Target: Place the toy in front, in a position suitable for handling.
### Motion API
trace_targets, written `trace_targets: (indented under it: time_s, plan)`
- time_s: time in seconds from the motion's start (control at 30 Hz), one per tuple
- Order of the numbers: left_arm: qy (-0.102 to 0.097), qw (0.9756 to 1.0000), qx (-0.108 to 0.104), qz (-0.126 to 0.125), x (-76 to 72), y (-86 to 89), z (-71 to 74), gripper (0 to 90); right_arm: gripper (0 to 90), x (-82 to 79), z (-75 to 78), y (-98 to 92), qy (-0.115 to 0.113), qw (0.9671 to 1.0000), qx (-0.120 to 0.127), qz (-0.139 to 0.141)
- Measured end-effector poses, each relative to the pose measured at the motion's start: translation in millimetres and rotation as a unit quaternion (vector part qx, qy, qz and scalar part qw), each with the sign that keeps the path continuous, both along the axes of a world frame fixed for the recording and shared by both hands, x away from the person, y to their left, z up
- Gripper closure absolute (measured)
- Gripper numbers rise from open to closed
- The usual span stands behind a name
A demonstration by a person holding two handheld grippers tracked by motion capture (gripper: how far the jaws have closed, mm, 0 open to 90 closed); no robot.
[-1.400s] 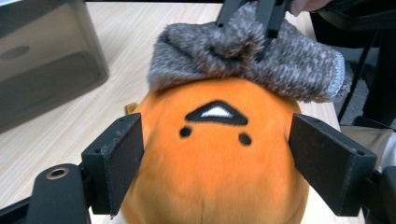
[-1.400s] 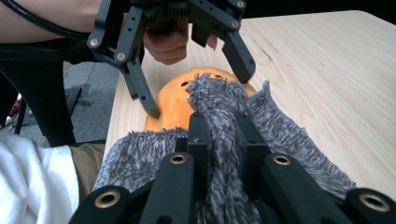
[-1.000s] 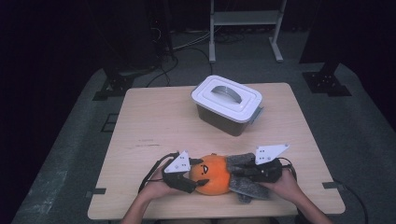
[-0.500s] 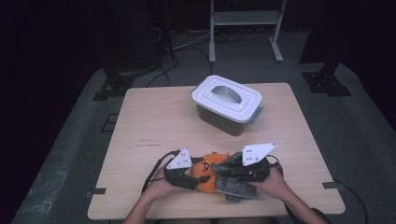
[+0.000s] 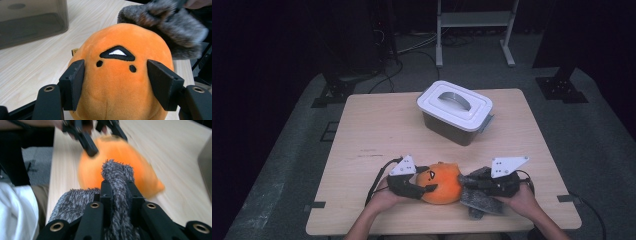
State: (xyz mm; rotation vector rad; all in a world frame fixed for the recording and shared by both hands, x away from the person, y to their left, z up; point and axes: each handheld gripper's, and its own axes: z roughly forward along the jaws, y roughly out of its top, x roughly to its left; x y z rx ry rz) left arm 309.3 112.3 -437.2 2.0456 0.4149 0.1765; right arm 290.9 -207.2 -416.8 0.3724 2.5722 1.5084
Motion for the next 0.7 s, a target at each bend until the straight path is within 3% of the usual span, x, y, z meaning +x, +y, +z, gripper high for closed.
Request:
trace_targets:
  time_s: [0.17,0.2,0.3,0.37,0.57,0.7]
  plan:
    - [-0.002,1.0,0.002,0.0,-0.4,-1.9,0.0,32.2,78.5,-2.6,12.2,25.5,-0.025,0.9992,0.003,0.032]
    - [0.0,1.0,0.003,0.001,-0.4,-0.6,-0.3,32.2,78.5,-2.9,12.6,37.0,-0.037,0.9983,-0.009,0.045]
    - [0.001,1.0,0.005,0.003,-0.1,1.4,-0.6,32.2,78.4,-3.3,9.7,42.3,-0.037,0.9979,-0.017,0.051]
    - [0.001,1.0,0.004,0.002,-0.4,2.2,-0.8,32.3,78.4,-3.4,5.0,40.9,-0.037,0.9978,-0.022,0.052]
    - [-0.003,1.0,0.006,0.001,-0.3,0.2,0.4,32.1,78.4,-3.9,-6.1,3.4,-0.019,0.9988,-0.045,0.004]
    - [-0.01,0.9999,0.01,-0.001,-1.3,-4.1,1.7,31.8,78.4,-2.6,1.6,-4.6,-0.01,0.9998,-0.018,-0.006]
